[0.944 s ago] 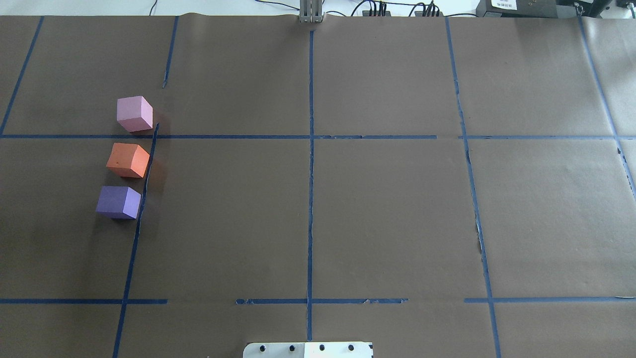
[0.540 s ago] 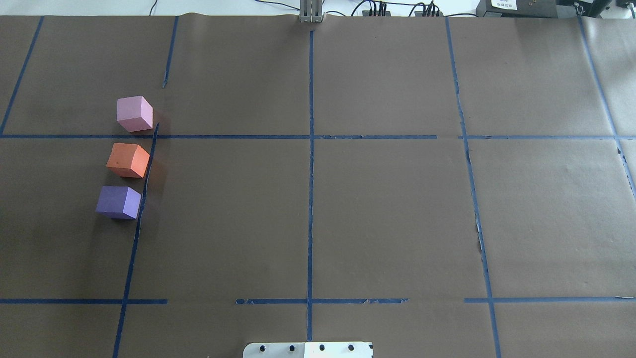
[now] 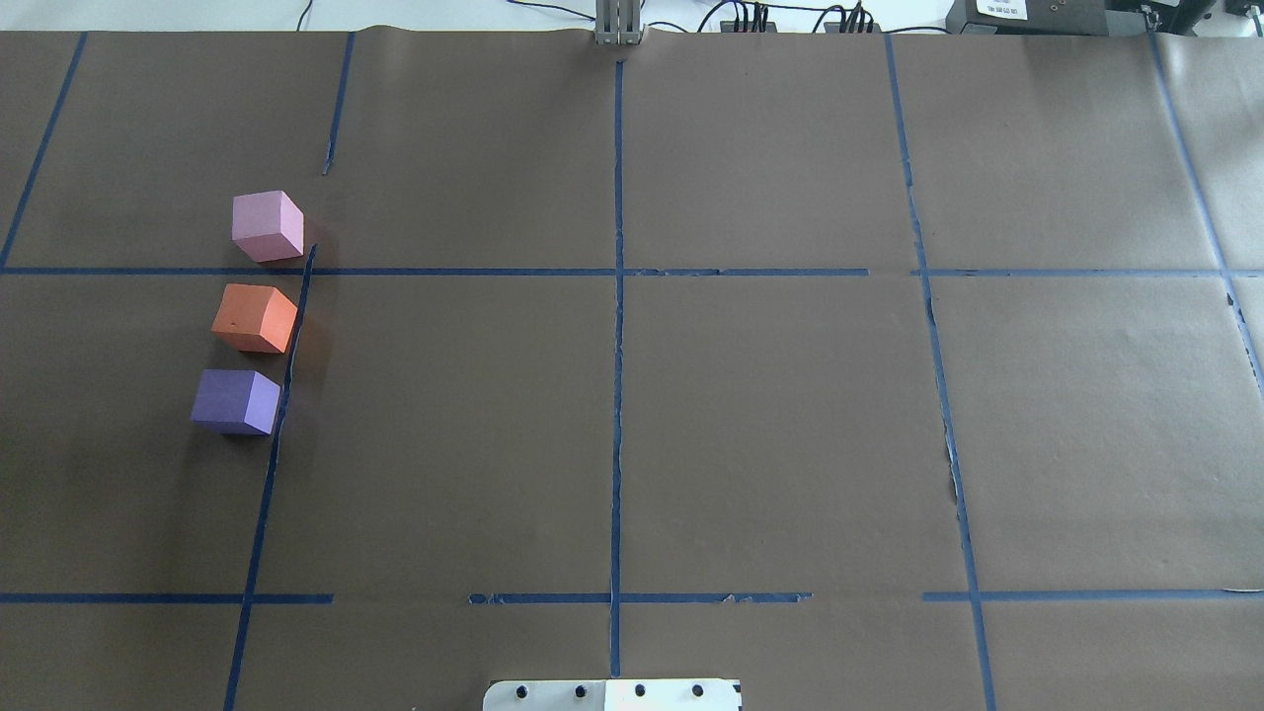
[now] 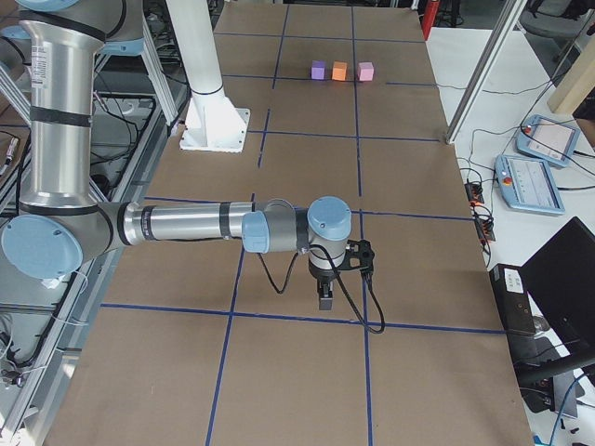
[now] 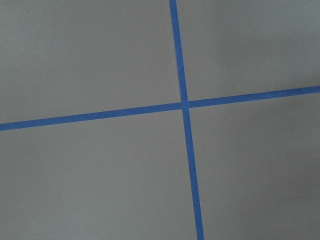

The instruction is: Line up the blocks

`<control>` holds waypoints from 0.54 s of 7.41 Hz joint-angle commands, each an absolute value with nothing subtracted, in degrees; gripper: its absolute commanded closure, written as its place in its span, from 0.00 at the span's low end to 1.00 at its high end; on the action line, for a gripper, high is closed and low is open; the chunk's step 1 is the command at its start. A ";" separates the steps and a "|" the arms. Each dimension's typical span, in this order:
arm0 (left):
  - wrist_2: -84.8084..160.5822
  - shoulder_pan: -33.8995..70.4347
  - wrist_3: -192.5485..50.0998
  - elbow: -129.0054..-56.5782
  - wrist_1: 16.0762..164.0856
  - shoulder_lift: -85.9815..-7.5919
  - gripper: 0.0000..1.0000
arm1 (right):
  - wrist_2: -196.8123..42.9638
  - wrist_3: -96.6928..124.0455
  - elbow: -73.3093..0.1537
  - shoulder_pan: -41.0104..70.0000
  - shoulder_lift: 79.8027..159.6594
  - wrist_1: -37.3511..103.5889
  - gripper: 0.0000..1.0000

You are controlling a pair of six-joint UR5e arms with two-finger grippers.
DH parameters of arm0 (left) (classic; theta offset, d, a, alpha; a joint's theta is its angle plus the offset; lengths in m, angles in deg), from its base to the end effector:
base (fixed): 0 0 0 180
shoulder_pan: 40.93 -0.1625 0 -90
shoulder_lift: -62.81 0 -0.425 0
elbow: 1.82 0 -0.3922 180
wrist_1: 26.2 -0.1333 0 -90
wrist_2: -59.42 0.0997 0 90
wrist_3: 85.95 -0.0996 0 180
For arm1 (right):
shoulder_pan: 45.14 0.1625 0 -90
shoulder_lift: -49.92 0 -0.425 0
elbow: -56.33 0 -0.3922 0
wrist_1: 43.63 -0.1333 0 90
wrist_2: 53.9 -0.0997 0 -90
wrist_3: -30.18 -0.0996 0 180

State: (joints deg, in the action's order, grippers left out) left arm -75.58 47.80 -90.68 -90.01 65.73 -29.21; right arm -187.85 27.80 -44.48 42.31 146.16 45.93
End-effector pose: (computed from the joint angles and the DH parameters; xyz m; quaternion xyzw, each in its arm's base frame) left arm -0.0516 -0.5107 0.6525 0.0288 0.3819 0.0555 0.9221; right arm 0.0441 -0.4527 0.6165 0.0244 -0.3752 -0.0177 0.9264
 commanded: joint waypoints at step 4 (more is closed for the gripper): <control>-75.49 47.84 -90.70 -90.15 65.74 -29.74 0.00 | -187.85 27.80 -44.48 42.31 146.16 45.93 0.00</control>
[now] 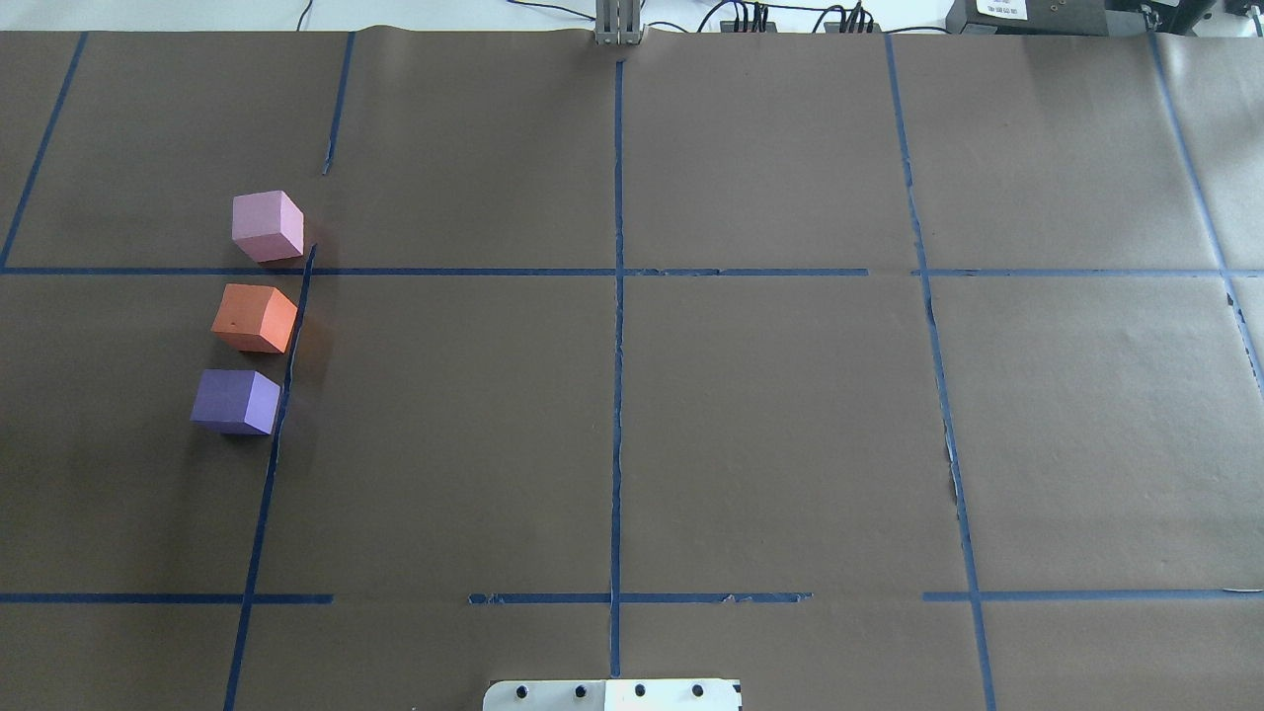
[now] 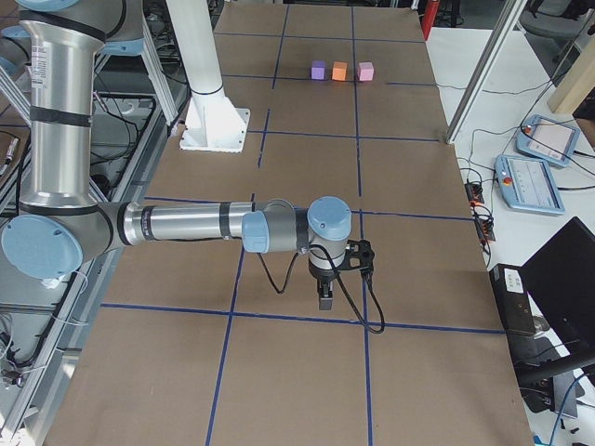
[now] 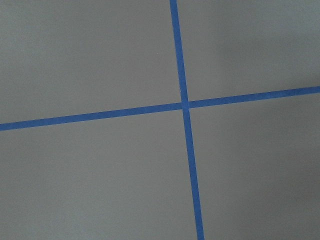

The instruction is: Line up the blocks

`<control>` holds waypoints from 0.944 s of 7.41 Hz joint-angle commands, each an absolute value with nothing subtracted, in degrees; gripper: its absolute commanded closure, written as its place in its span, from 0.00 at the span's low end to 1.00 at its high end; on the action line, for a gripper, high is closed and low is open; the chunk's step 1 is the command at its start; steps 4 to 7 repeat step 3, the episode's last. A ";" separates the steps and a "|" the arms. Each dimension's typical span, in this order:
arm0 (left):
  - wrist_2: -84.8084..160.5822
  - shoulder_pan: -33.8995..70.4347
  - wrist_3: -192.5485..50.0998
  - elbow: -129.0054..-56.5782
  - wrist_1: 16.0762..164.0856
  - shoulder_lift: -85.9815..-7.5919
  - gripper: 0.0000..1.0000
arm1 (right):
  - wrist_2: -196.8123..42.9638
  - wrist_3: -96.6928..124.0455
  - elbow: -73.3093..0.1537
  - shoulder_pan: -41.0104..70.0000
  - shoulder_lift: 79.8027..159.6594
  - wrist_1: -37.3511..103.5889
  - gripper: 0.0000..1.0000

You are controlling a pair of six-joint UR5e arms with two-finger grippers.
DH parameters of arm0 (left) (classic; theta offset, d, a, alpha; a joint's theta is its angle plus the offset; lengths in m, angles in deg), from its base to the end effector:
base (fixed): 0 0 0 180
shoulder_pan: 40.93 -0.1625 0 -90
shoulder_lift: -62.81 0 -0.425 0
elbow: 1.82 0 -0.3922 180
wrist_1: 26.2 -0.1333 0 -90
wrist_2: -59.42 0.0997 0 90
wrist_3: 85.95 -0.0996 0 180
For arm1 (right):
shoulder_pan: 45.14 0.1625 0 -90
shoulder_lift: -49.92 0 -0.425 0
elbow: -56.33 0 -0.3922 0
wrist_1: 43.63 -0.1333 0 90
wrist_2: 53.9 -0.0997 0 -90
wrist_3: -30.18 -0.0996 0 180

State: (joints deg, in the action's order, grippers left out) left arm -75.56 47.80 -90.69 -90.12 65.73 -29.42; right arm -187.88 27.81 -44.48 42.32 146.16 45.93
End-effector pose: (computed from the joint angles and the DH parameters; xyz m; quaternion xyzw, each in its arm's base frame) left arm -0.0515 -0.5126 0.6497 0.0314 0.3817 0.0566 0.9220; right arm 0.0441 -0.4527 0.6164 0.0245 -0.3755 -0.0177 0.9263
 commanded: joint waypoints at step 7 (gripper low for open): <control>-75.49 47.75 -90.70 -90.06 65.74 -29.83 0.00 | -187.85 27.80 -44.48 42.31 146.16 45.93 0.00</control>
